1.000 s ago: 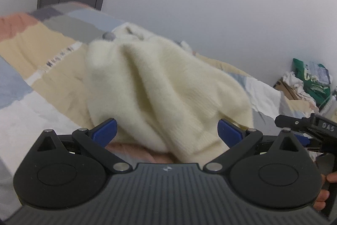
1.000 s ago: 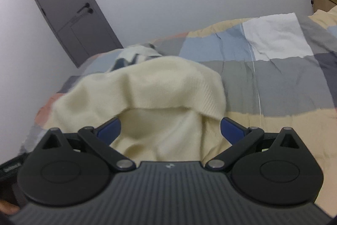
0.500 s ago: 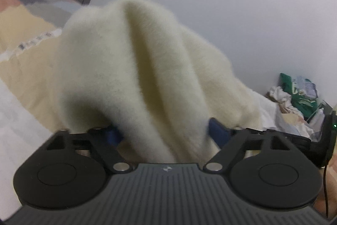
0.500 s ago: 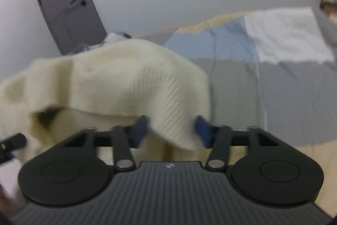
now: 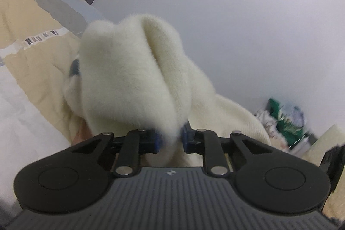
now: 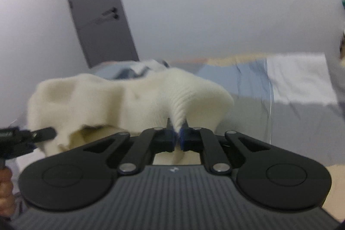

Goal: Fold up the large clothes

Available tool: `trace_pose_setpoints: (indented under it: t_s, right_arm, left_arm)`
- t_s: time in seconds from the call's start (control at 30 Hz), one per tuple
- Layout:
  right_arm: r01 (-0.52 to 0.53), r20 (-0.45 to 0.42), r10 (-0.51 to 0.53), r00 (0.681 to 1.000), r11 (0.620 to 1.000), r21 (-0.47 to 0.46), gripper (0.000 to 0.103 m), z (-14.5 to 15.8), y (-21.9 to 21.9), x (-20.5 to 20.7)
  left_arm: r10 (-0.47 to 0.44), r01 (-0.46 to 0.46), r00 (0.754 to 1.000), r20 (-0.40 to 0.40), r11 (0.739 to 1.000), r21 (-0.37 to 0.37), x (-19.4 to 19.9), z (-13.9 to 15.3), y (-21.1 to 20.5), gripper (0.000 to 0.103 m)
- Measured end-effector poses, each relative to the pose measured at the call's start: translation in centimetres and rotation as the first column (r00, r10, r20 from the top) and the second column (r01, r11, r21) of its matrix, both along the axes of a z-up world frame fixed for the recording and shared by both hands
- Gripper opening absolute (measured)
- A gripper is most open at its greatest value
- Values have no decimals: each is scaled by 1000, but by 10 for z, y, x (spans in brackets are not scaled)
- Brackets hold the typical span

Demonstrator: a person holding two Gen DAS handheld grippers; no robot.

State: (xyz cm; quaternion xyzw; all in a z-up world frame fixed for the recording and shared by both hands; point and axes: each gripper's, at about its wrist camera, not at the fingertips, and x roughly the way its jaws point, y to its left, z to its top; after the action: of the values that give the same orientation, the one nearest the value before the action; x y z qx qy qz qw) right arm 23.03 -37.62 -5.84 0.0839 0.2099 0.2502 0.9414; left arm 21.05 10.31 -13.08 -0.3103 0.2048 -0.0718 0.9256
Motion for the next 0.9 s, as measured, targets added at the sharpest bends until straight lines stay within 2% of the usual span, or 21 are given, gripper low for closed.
trace_pose_setpoints:
  t_s: [0.2, 0.3, 0.37, 0.43, 0.5, 0.63, 0.7, 0.73, 0.8, 0.83, 0.87, 0.9]
  right_arm:
    - [-27, 121, 26, 992, 1000, 8, 7, 42, -11, -78]
    - [-19, 170, 18, 985, 1000, 6, 7, 60, -22, -118]
    - [-5, 169, 0, 986, 999, 35, 7, 66, -34, -144]
    - [17, 148, -23, 989, 999, 36, 7, 65, -45, -165]
    - [62, 102, -61, 993, 998, -6, 7, 58, -54, -182]
    - [107, -95, -112, 989, 993, -57, 7, 32, -63, -182]
    - [115, -169, -125, 978, 991, -69, 10, 25, -62, -172]
    - [112, -188, -123, 974, 991, -67, 10, 24, -61, -167]
    - [117, -220, -129, 967, 991, -67, 11, 24, -62, -159]
    - [119, -230, -129, 965, 991, -60, 12, 25, -61, -158]
    - [119, -240, -128, 962, 991, -52, 15, 25, -61, -157]
    - [124, -249, -132, 959, 991, -46, 26, 26, -63, -156]
  left_arm:
    - [-21, 22, 999, 36, 999, -28, -60, 33, -11, 20]
    - [-30, 30, 999, 16, 998, -52, -84, 51, -19, 18]
    - [-43, 43, 999, 3, 998, -42, -98, 60, -27, 17]
    - [-57, 56, 997, -48, 998, -19, -114, 61, -35, 17]
    - [-69, 72, 986, -151, 997, 16, -126, 56, -47, 17]
    - [-37, 88, 944, -328, 986, 142, -128, 42, -69, 18]
    - [-1, 62, 931, -364, 986, 155, -125, 40, -70, 19]
    - [9, 51, 928, -372, 987, 150, -124, 41, -68, 21]
    - [21, 35, 928, -373, 989, 141, -128, 47, -65, 39]
    - [26, 26, 928, -372, 990, 135, -132, 50, -64, 61]
    - [35, 15, 929, -369, 991, 131, -137, 54, -61, 77]
    - [49, -3, 932, -360, 992, 127, -142, 56, -58, 81]
